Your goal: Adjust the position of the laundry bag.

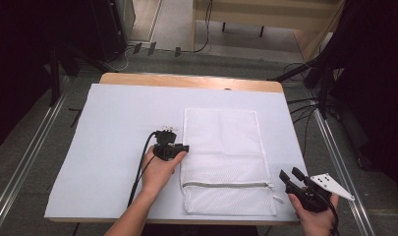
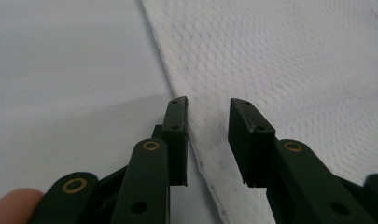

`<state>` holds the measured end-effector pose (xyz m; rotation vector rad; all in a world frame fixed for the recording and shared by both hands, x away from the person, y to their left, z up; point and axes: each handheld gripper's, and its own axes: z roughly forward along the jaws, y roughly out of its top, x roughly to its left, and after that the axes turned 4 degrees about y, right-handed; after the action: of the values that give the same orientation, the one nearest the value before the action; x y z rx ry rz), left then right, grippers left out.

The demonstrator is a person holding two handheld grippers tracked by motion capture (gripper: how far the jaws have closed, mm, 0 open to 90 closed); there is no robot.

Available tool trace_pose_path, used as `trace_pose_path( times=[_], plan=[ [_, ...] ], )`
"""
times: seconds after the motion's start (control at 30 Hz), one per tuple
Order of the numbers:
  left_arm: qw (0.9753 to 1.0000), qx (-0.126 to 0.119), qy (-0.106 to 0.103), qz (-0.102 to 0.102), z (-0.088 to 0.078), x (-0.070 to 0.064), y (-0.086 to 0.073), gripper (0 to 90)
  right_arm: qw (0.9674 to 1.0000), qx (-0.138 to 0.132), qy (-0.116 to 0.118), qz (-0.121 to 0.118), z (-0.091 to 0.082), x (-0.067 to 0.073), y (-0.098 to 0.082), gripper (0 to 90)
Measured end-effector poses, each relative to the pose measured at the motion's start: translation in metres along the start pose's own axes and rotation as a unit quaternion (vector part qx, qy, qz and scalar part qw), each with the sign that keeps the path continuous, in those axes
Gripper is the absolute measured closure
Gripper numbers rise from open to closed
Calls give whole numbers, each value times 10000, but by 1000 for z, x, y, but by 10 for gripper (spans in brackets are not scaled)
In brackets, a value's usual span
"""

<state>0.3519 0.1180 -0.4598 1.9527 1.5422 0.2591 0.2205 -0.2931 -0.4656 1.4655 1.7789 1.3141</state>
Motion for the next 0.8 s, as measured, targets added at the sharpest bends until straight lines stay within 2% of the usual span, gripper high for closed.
trace_pose_path(
  times=[0.03, 0.07, 0.1, 0.23, 0.37, 0.57, 0.6, 0.67, 0.8],
  plan=[
    [9999, 16, 136, 90, 0, -2, 0, 784, 10000, 1, -1, -2, 0, 0, 0, 493],
    [9999, 19, 134, 100, 1, -2, 0, 890, 10000, 14, -11, -12, 0, 1, 0, 494],
    [10000, 42, 48, 63, 2, -2, 0, 890, 10000, 14, -11, -12, 0, 1, 0, 494],
    [9998, 77, -38, 175, 1, 0, 1, 900, 10000, 24, -11, -11, 0, 1, -1, 493],
    [9997, 90, -51, 213, -4, 9, 2, 900, 10000, 36, -14, -6, 0, 0, -1, 493],
    [9999, 76, 62, 27, -16, 38, 6, 900, 9999, 78, 15, -66, 3, 2, -2, 491],
    [9998, 67, 180, 39, -19, 46, 7, 900, 9999, 89, 28, -68, 3, 2, -2, 489],
    [9996, 30, 289, -13, -24, 55, 8, 900, 9999, 125, 55, -63, 3, 3, -2, 489],
    [9993, 65, 332, -166, -32, 79, 10, 900, 9997, 184, 74, -104, 4, 6, -2, 474]
  ],
)
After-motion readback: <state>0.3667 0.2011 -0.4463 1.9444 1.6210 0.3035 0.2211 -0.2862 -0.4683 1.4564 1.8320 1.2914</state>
